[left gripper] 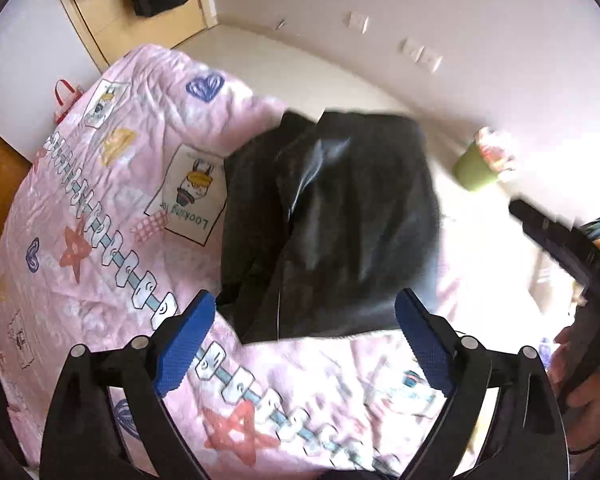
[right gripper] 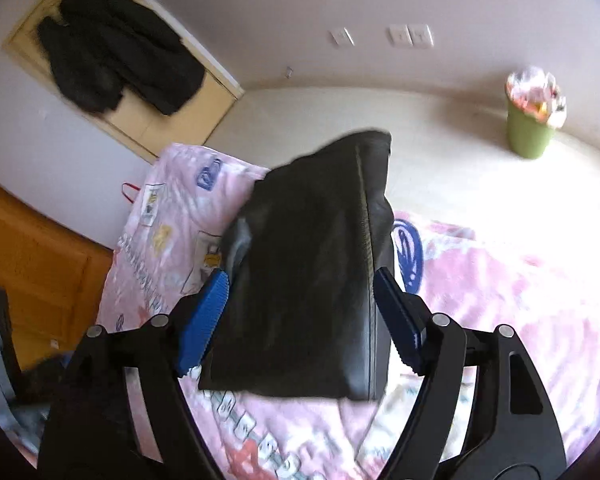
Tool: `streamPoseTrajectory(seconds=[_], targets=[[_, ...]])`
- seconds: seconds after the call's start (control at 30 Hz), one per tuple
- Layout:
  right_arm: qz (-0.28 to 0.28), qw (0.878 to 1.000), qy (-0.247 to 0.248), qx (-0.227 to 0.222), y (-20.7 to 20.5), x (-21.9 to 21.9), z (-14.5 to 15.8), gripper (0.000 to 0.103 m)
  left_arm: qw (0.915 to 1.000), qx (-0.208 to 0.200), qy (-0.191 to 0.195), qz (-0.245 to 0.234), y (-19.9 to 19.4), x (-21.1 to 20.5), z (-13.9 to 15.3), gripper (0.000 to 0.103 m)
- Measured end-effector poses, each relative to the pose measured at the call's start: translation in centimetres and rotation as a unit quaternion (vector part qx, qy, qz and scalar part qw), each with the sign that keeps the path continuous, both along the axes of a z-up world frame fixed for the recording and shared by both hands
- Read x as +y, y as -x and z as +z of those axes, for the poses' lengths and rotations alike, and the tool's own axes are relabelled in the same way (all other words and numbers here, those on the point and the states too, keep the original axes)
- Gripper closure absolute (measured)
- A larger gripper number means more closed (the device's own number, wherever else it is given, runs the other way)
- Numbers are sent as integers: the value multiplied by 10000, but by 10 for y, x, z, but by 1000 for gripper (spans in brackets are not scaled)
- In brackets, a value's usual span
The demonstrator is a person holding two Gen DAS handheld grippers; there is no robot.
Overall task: Fold large clothes
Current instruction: 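Carry the blazer bundle across the bed and set it down with both grippers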
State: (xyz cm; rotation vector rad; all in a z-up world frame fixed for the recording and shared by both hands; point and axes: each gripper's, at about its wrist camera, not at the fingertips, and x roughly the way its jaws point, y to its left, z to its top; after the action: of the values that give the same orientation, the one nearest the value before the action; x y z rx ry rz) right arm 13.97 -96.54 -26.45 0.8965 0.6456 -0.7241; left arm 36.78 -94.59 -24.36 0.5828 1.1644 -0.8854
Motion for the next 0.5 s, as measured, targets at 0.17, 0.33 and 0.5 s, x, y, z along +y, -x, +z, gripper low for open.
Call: streamPoseTrajectory(seconds=[0.17, 0.33, 0.5], targets=[[-486, 9936, 998, 200, 41, 61, 86, 18, 9984, -160, 551, 4, 8, 47, 81, 8], [-1242, 9675, 1877, 1155, 62, 108, 154, 6, 9958, -209, 888, 75, 21, 79, 123, 8], [-1011, 9692, 1966, 1090, 77, 140, 196, 6, 9937, -199, 1105, -9, 38, 101, 155, 8]])
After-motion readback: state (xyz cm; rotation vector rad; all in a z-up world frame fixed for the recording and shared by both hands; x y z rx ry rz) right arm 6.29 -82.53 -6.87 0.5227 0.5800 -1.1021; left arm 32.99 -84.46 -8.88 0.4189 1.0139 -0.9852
